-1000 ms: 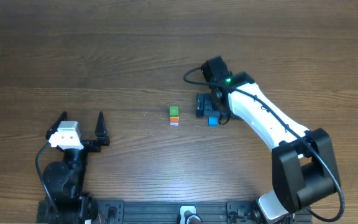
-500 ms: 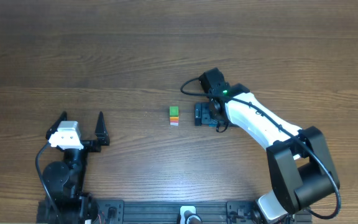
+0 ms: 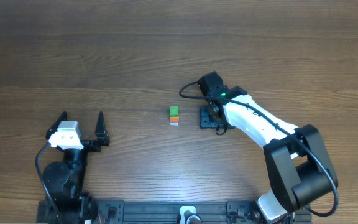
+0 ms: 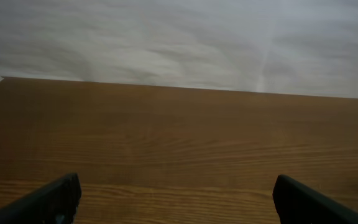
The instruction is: Stack Cubes
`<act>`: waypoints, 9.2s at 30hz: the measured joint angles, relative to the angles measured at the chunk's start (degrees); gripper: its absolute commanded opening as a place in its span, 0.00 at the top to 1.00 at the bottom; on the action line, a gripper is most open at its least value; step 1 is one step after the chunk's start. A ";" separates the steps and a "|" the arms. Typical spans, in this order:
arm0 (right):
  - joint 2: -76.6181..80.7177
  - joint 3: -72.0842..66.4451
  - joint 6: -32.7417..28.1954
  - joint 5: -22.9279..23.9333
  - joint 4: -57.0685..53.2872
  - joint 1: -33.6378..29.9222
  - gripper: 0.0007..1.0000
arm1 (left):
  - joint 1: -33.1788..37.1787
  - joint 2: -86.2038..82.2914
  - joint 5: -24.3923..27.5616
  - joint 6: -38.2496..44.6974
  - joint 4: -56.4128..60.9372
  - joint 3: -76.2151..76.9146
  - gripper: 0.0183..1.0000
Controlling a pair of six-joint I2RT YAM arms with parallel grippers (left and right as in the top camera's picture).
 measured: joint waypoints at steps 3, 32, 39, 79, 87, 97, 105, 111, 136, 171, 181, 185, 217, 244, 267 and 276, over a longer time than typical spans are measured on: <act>0.00 -0.04 -0.02 0.02 0.17 0.00 0.61 | 0.00 0.00 0.00 0.00 0.00 0.00 0.00; -1.81 21.86 -0.33 1.14 -19.87 2.29 0.96 | 0.00 0.00 -0.02 0.00 0.00 0.00 0.00; -3.58 32.87 0.96 1.57 -23.08 9.46 0.99 | 0.00 0.00 0.00 0.00 0.00 0.00 0.00; 4.63 32.96 12.59 1.36 -24.96 17.86 0.99 | 0.00 0.00 0.00 0.00 0.00 0.00 0.00; 6.54 32.96 13.27 1.36 -24.39 17.86 0.99 | 0.00 0.00 0.00 0.00 0.00 0.00 0.00; 6.54 32.96 13.46 1.36 -23.93 17.90 0.99 | 0.00 0.00 0.00 0.00 0.00 0.00 0.00; 6.54 32.96 14.32 1.36 -23.93 17.90 0.99 | 0.00 0.00 0.00 0.02 0.00 0.00 0.00; 6.54 32.96 14.34 1.36 -23.93 17.90 0.99 | 0.00 0.00 0.00 0.02 0.00 0.00 0.00; 6.54 34.32 14.47 1.09 -24.83 17.90 0.99 | 0.00 0.00 0.00 0.00 0.00 0.00 0.00; 8.26 34.53 14.99 1.40 -24.96 17.90 0.34 | 0.00 0.00 0.00 0.00 0.00 0.00 0.00; 8.31 34.82 14.71 1.57 -25.46 17.40 0.01 | 0.00 0.00 0.00 0.00 0.00 0.00 0.00; 8.35 38.03 13.68 2.71 -26.99 14.34 0.01 | 0.00 0.00 0.00 0.00 0.00 0.00 0.00; -49.64 -12.72 -14.23 6.93 14.43 -23.17 0.01 | 0.00 0.00 0.07 0.00 0.00 0.00 0.00; -98.82 -51.01 -24.39 5.44 35.60 -23.17 0.01 | 0.00 -0.04 0.17 0.00 -0.02 0.00 0.00; -98.82 -55.23 -24.98 5.44 36.15 -23.17 0.01 | 0.00 -0.04 0.17 0.00 -0.02 0.00 0.00; -98.82 -55.23 -24.98 5.44 36.15 -23.17 0.01 | 0.00 -0.04 0.20 0.00 -0.02 0.00 0.00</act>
